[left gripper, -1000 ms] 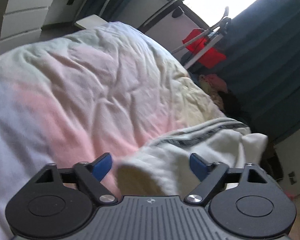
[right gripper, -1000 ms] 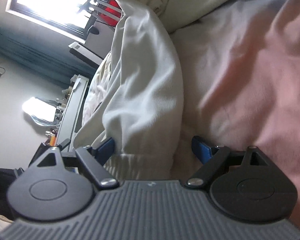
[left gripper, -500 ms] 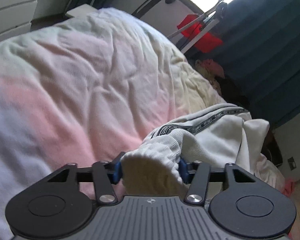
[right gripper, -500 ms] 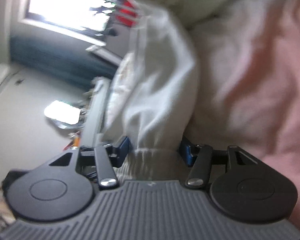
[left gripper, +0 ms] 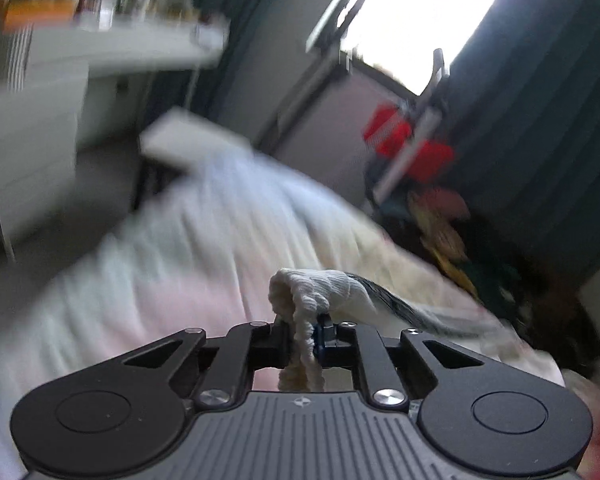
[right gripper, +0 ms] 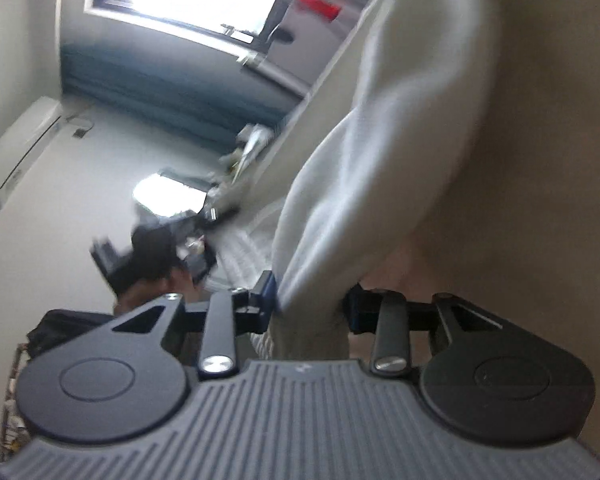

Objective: Fold clothes

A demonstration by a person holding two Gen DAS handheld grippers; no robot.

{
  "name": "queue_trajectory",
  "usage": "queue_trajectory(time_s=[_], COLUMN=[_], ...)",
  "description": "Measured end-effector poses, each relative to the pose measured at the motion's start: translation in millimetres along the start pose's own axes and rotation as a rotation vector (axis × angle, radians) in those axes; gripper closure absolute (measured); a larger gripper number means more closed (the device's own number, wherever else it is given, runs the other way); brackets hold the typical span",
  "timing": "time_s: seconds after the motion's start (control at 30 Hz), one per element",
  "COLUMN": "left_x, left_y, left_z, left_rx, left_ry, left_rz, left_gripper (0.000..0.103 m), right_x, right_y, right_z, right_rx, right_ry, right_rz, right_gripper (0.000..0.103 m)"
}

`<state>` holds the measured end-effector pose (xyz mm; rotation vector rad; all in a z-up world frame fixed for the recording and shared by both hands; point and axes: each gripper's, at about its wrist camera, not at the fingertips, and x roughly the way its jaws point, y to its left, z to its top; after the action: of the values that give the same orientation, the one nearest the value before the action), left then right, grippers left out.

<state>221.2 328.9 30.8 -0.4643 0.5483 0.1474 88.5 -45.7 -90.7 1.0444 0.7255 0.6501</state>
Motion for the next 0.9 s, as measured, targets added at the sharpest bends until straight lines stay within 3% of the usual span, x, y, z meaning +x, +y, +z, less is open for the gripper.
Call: queue_trajectory(time_s=[0.1, 0.23, 0.4, 0.47, 0.5, 0.53, 0.57, 0.63, 0.8, 0.9], left_x=[10.8, 58.8, 117.0, 121.2, 121.7, 120.1, 114.3, 98.3, 43.2, 4.4], left_y=[5.9, 14.5, 22.9, 26.1, 27.5, 28.2, 28.3, 28.5, 10.3, -12.2], left_z=[48.7, 69.4, 42.9, 33.3, 29.1, 26.7, 26.4, 26.7, 9.6, -19.0], left_rx=[0.033, 0.135, 0.221, 0.234, 0.241, 0.247, 0.251, 0.256, 0.275, 0.285], left_ry=[-0.075, -0.082, 0.02, 0.038, 0.042, 0.045, 0.04, 0.017, -0.047, -0.059], left_rz=[0.058, 0.135, 0.169, 0.192, 0.206, 0.218, 0.224, 0.23, 0.203, 0.134], left_gripper=[0.09, 0.089, 0.08, 0.074, 0.063, 0.047, 0.04, 0.032, 0.026, 0.023], right_x=[66.2, 144.9, 185.1, 182.7, 180.5, 178.1, 172.5, 149.1, 75.0, 20.0], right_y=[29.7, 38.8, 33.8, 38.2, 42.2, 46.9, 50.5, 57.1, 80.7, 96.4], right_z=[-3.9, -1.2, 1.6, 0.7, 1.8, 3.7, 4.9, 4.7, 13.1, 22.5], right_rx=[-0.012, 0.009, -0.083, -0.148, -0.174, -0.196, -0.211, -0.255, -0.392, -0.495], right_ry=[0.052, 0.103, 0.209, 0.241, 0.255, 0.269, 0.28, 0.266, 0.158, 0.055], right_rz=[0.042, 0.042, -0.107, -0.109, -0.116, -0.127, -0.137, -0.158, -0.223, -0.263], right_gripper=[0.067, 0.067, 0.064, 0.062, 0.06, 0.05, 0.031, 0.009, 0.009, 0.009])
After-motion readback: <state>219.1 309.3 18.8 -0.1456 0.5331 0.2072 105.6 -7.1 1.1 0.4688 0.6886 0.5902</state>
